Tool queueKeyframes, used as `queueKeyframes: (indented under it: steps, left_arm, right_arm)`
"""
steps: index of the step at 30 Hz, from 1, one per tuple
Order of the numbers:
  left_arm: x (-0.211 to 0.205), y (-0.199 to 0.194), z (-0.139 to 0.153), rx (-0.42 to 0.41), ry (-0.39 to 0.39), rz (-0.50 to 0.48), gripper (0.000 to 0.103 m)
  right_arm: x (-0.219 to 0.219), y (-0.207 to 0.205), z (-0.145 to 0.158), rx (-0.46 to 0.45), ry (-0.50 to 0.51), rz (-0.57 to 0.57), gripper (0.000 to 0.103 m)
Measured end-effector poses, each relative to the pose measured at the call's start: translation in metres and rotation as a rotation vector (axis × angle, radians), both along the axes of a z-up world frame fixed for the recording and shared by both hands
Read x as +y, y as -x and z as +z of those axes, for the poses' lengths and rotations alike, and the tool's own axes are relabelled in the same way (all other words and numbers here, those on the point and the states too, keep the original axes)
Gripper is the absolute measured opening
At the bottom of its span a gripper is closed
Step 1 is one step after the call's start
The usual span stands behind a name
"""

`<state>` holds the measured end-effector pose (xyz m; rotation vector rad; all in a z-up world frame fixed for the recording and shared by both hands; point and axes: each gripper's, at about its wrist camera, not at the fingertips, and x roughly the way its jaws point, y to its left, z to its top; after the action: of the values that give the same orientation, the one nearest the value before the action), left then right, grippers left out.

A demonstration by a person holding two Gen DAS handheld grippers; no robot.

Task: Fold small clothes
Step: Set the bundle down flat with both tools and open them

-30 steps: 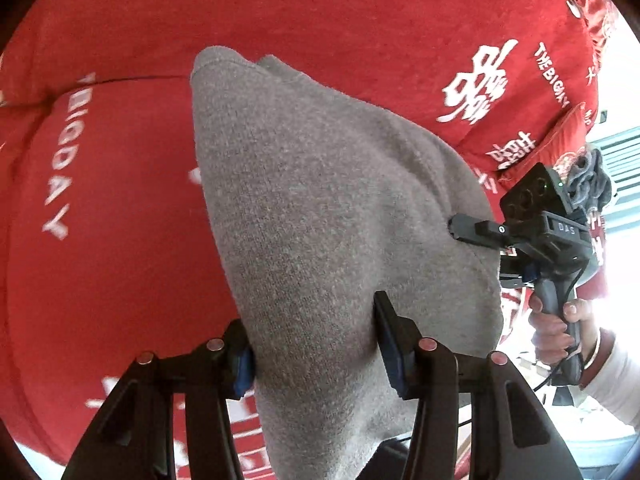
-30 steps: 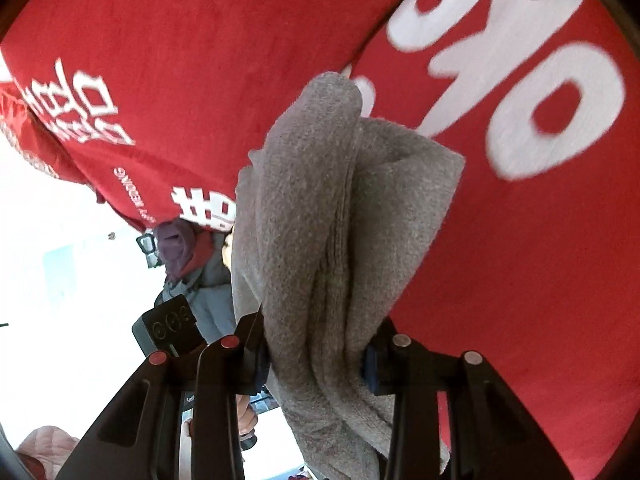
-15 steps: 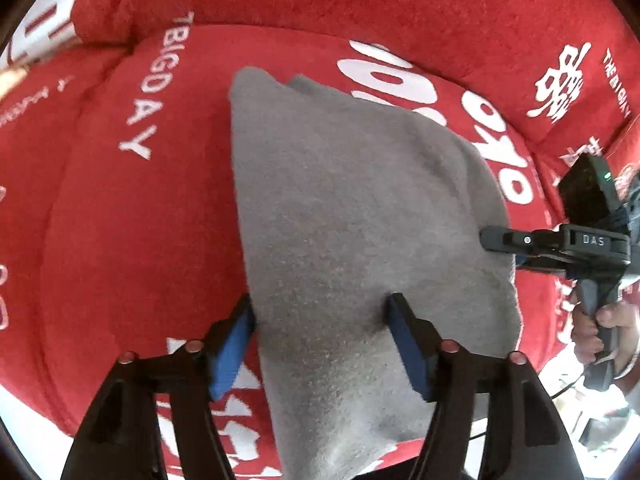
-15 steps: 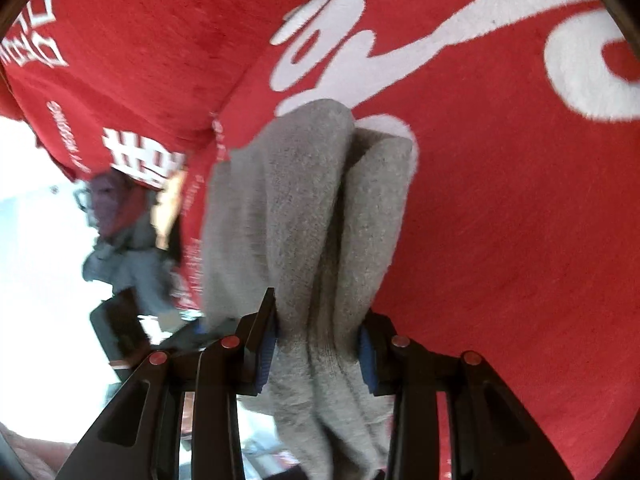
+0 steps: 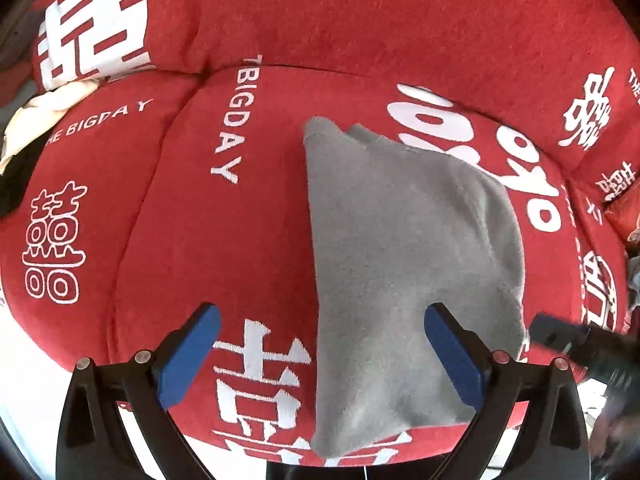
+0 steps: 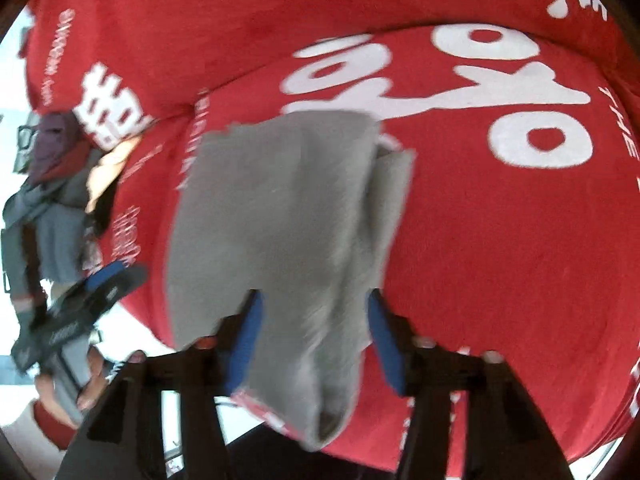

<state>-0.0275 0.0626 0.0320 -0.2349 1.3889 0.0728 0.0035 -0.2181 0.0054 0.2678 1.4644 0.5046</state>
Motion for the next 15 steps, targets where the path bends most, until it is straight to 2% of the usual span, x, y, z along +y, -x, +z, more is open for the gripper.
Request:
queueKeyframes:
  steps: [2, 5, 7, 9, 11, 13, 15]
  left_arm:
    - [0.0, 0.003, 0.006, -0.019, -0.007, 0.005, 0.102]
    - [-0.002, 0.008, 0.014, -0.023, -0.005, 0.004, 0.102]
    - [-0.001, 0.009, 0.014, 0.009, 0.02, 0.006, 0.102]
    - [-0.002, 0.013, 0.016, 0.028, 0.022, 0.0, 0.102]
    - [-0.005, 0.016, 0.022, 0.039, 0.002, -0.019, 0.102]
    - [-0.009, 0.019, 0.028, 0.058, -0.005, -0.032, 0.102]
    - [-0.012, 0.022, 0.036, 0.062, -0.009, -0.041, 0.102]
  right_arm:
    - [0.021, 0.014, -0.001, 0.009, 0.003, 0.032, 0.032]
    - [0.033, 0.024, -0.021, 0.054, 0.047, 0.054, 0.032]
    - [0.029, 0.026, -0.041, 0.114, 0.119, 0.024, 0.029]
    - [0.018, 0.028, -0.046, 0.158, 0.106, -0.042, 0.027]
    - [0.006, 0.03, -0.035, 0.157, 0.097, -0.093, 0.031]
    - [0.0, 0.031, -0.016, 0.124, 0.128, -0.087, 0.035]
    - [-0.001, 0.032, 0.0, 0.109, 0.12, -0.087, 0.046]
